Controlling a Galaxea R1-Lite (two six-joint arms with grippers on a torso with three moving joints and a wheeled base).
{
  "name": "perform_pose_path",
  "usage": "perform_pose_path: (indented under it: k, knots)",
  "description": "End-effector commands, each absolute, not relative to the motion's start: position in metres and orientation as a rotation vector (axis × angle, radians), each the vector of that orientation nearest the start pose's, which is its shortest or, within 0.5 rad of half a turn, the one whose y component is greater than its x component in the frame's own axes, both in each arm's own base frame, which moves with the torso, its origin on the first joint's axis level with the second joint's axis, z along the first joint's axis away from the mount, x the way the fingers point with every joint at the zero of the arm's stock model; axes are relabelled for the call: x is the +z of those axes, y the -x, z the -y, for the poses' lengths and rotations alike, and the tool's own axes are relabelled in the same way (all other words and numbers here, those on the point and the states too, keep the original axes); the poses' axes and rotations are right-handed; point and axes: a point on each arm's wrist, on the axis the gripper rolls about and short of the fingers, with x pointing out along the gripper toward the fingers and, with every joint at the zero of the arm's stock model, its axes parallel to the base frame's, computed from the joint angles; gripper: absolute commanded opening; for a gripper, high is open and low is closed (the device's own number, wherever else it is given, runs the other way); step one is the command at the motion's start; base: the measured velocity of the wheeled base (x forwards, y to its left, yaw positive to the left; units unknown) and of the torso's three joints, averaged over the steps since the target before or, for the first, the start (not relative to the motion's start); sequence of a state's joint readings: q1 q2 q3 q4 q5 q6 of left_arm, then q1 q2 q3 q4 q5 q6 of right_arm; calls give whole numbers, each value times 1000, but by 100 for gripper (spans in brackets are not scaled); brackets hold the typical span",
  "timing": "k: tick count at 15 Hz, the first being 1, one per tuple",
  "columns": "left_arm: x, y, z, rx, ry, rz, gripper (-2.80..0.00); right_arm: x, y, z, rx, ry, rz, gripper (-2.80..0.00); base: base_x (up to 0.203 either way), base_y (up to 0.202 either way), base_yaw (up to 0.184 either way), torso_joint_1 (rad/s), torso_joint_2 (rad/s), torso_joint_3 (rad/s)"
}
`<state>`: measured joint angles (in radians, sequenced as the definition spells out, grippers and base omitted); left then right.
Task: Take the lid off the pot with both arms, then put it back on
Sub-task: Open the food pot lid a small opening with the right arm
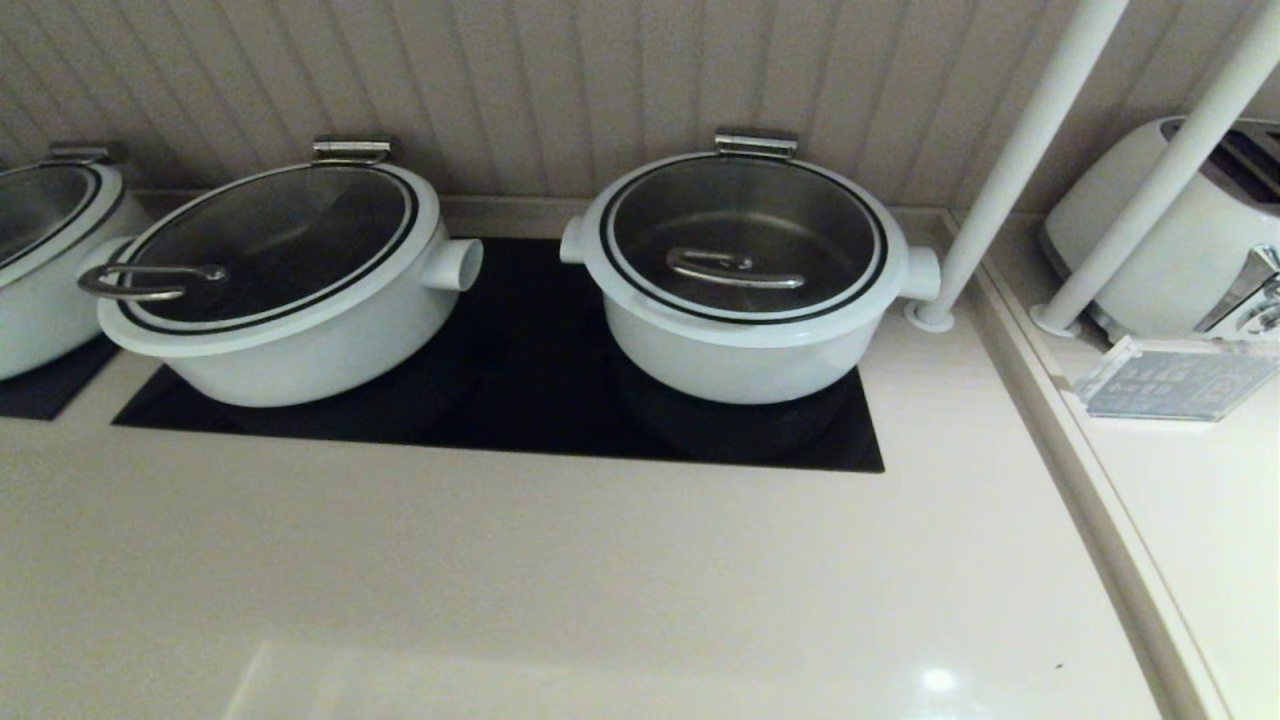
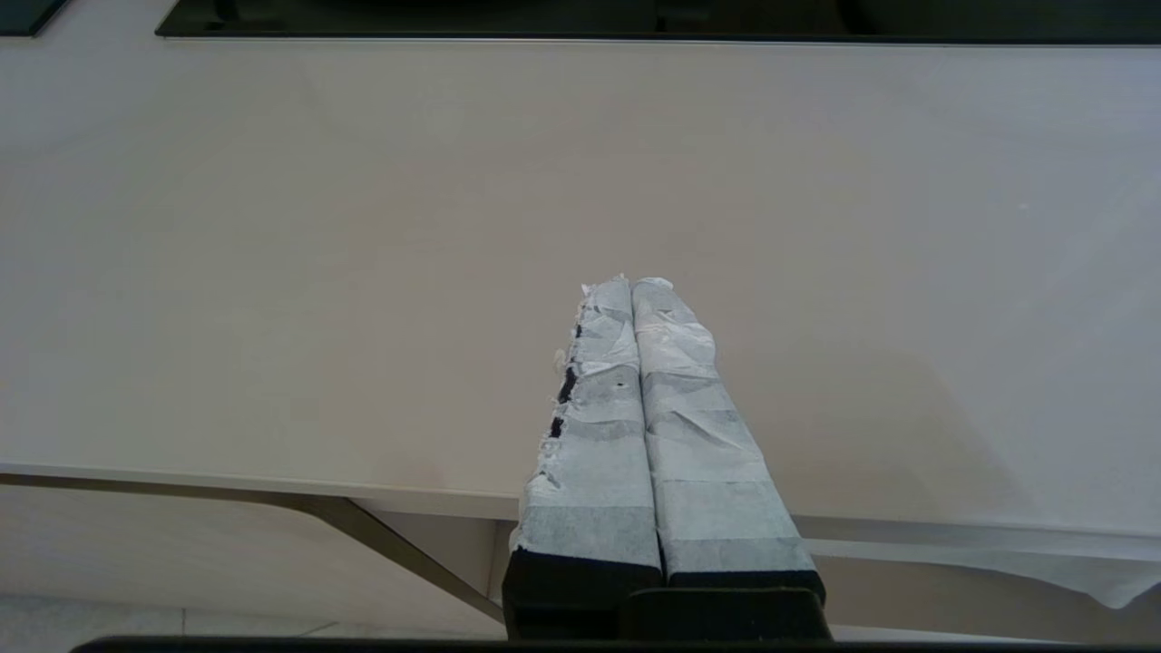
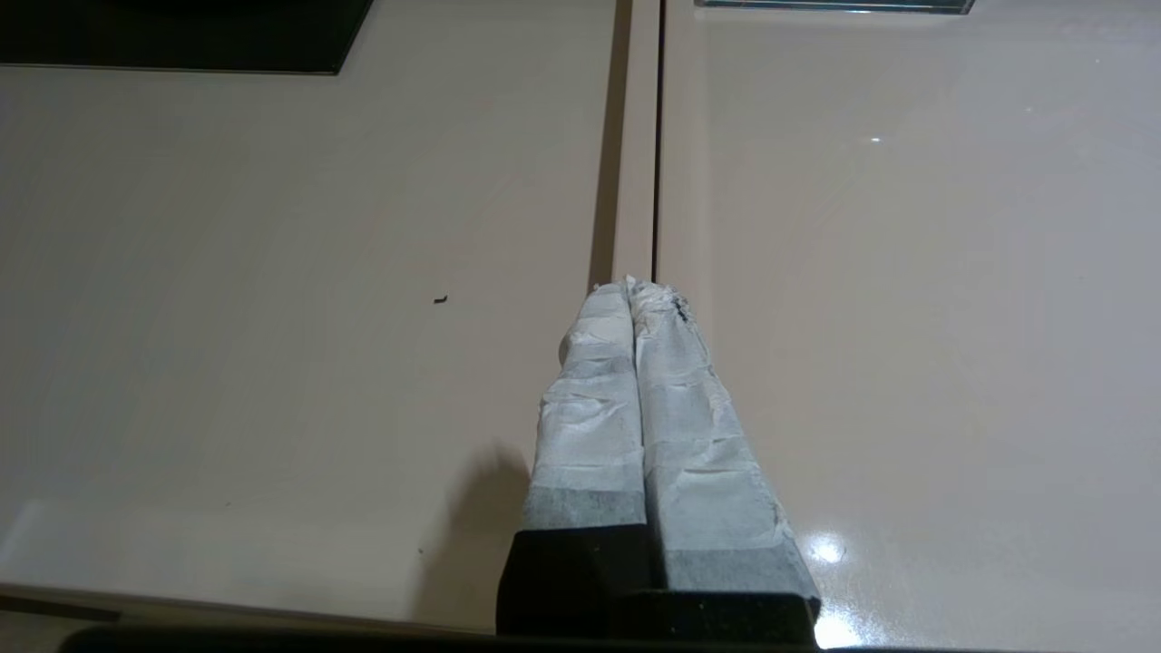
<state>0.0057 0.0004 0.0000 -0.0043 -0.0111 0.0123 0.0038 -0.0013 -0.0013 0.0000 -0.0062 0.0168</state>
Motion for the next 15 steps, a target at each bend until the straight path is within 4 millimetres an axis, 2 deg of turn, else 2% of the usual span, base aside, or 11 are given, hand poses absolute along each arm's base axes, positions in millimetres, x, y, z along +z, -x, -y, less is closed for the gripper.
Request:
perform_pose_path:
  k: [1, 12, 15]
  knots:
    - [76, 23, 0, -4, -12, 5, -280, 76, 23, 0, -2, -17, 1, -280, 0, 0, 0, 0, 0, 0]
    - [76, 23, 0, -5, -14, 6, -280, 80, 24, 0, 10, 29, 10, -280, 0, 0, 0, 0, 0, 0]
    - [76, 23, 0, -8, -14, 6, -280, 104, 23, -1, 72, 27, 7, -280, 0, 0, 0, 0, 0, 0]
